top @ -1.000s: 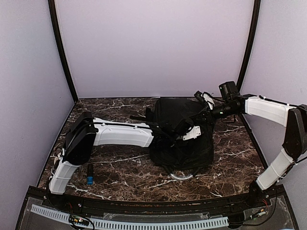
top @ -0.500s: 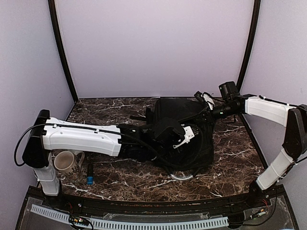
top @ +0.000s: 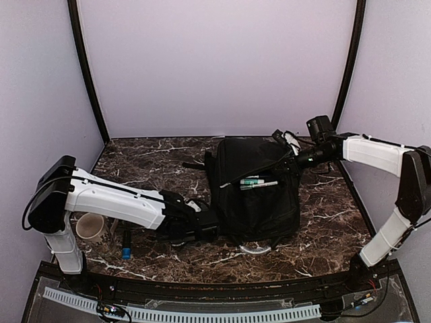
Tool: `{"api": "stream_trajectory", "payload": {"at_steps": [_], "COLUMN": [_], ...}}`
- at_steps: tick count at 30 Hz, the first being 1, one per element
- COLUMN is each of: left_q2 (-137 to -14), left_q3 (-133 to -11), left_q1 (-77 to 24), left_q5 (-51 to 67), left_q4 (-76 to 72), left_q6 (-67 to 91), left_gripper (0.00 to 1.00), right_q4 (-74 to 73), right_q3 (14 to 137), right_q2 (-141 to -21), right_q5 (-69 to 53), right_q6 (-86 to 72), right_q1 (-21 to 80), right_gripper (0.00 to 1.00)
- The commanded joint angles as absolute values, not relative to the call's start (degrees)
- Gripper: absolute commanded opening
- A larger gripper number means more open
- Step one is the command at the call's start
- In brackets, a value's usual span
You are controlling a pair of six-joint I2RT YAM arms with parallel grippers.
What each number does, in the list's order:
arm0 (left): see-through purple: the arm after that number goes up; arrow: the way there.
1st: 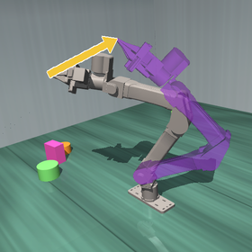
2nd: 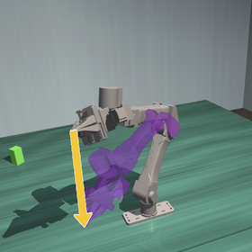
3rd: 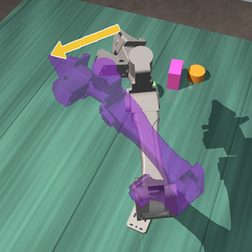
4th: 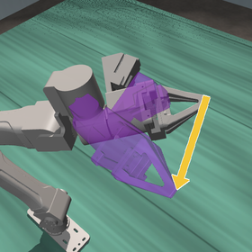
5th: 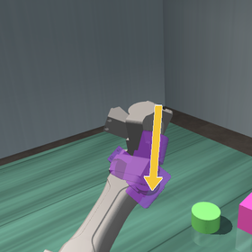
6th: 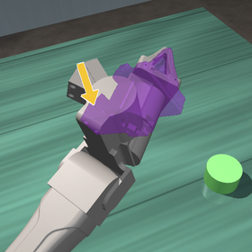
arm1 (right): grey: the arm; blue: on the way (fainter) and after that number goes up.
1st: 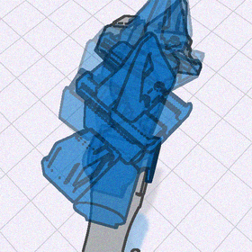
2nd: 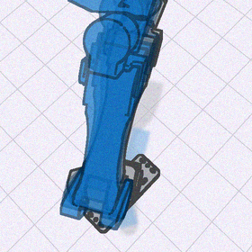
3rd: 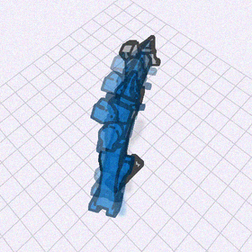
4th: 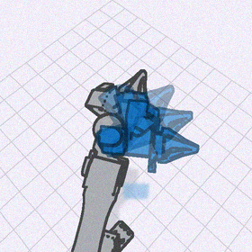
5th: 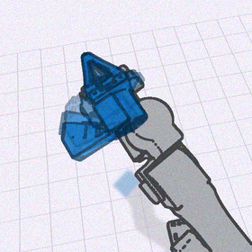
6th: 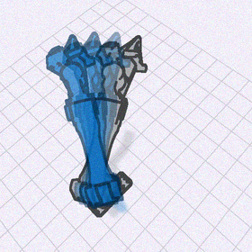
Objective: Pack the student bag
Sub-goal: Pick up the stationery from the center of the board.
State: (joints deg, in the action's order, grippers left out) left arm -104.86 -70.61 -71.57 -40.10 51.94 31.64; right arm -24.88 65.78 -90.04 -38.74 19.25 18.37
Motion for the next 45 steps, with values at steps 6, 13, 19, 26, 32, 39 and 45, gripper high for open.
{"api": "stream_trajectory", "payload": {"at_steps": [6,13,19,26,32,39,45], "left_q2": [-98.3,-92.5,-90.1,-88.5,-86.3,-86.4,-85.9], "left_q3": [-60.1,-53.8,-50.1,-45.9,-41.6,-38.9,-38.6], "left_q1": [-62.2,-57.8,-56.2,-55.7,-55.6,-55.6,-55.7], "left_q5": [-35.7,-32.2,-29.2,-27.1,-24.7,-22.8,-24.0], "left_q4": [60.3,53.4,49.3,47.5,44.3,41.9,44.9], "left_q6": [55.4,56.4,58.4,62.7,67.2,70.1,73.3], "left_gripper": [0.77,0.77,0.78,0.78,0.78,0.78,0.78], "right_q4": [-23.3,-23.2,-23.3,-23.3,-23.3,-23.3,-23.3], "right_q3": [68.0,68.0,67.9,67.9,67.9,67.9,67.9], "right_q2": [-90.1,-89.9,-89.9,-89.9,-90.1,-90.3,-90.3], "right_q5": [-44.2,-44.2,-44.4,-44.3,-44.3,-44.4,-44.2], "right_q6": [19.4,19.5,19.5,19.4,19.4,19.4,19.3], "right_q1": [18.8,18.8,18.8,18.8,18.8,18.9,18.9], "right_gripper": [0.0,0.0,0.0,0.0,0.0,0.0,0.0]}}
